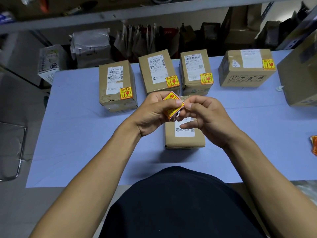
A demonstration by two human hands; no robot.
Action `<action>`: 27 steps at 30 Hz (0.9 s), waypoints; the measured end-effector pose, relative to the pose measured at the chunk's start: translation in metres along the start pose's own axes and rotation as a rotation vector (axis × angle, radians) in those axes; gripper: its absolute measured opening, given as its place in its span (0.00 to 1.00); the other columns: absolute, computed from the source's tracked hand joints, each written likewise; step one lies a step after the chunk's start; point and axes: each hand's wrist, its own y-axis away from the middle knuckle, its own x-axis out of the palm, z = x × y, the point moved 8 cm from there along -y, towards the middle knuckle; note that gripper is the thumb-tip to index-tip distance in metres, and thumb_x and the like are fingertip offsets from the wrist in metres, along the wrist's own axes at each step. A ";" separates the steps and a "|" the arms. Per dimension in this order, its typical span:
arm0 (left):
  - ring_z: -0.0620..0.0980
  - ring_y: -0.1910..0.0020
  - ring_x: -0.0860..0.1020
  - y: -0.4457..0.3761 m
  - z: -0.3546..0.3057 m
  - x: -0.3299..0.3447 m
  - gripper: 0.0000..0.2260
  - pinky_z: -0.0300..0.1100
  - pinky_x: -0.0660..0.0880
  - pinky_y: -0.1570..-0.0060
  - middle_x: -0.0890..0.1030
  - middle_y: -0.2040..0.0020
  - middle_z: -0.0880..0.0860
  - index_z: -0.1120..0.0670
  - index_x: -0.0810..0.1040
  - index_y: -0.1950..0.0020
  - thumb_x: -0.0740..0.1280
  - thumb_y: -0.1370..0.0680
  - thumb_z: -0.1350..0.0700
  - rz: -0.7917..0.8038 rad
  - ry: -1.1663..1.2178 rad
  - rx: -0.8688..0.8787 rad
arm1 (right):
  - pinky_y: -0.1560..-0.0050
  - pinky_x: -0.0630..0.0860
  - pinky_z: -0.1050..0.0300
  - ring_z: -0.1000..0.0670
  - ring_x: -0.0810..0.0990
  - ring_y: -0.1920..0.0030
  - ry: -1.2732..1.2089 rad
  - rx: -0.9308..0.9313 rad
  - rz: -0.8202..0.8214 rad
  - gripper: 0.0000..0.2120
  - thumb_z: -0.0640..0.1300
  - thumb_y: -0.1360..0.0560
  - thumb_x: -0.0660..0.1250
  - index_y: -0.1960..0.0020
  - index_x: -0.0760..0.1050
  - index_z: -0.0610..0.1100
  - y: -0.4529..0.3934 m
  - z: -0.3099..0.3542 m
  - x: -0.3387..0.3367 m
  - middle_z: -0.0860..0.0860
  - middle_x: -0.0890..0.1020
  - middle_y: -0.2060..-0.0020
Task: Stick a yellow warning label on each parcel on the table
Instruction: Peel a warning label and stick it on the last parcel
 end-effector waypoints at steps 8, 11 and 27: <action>0.46 0.72 0.77 0.003 -0.001 0.005 0.07 0.35 0.75 0.68 0.80 0.68 0.55 0.59 0.80 0.59 0.65 0.22 0.65 0.012 0.007 -0.009 | 0.65 0.83 0.58 0.51 0.82 0.63 -0.002 -0.034 -0.023 0.10 0.35 0.18 0.60 0.57 0.76 0.40 0.004 0.002 0.001 0.49 0.81 0.68; 0.47 0.71 0.78 0.002 0.002 0.003 0.06 0.35 0.75 0.68 0.80 0.67 0.56 0.59 0.80 0.58 0.66 0.22 0.65 -0.005 0.000 -0.011 | 0.65 0.82 0.58 0.50 0.82 0.62 0.006 -0.040 -0.038 0.11 0.35 0.19 0.61 0.57 0.77 0.41 0.005 0.002 0.000 0.48 0.81 0.67; 0.46 0.70 0.79 0.000 0.003 0.001 0.07 0.37 0.77 0.66 0.81 0.68 0.54 0.57 0.80 0.60 0.67 0.24 0.66 -0.025 -0.012 0.007 | 0.66 0.82 0.57 0.49 0.84 0.63 -0.031 -0.038 -0.050 0.12 0.34 0.20 0.63 0.59 0.80 0.42 0.005 0.002 -0.003 0.46 0.83 0.66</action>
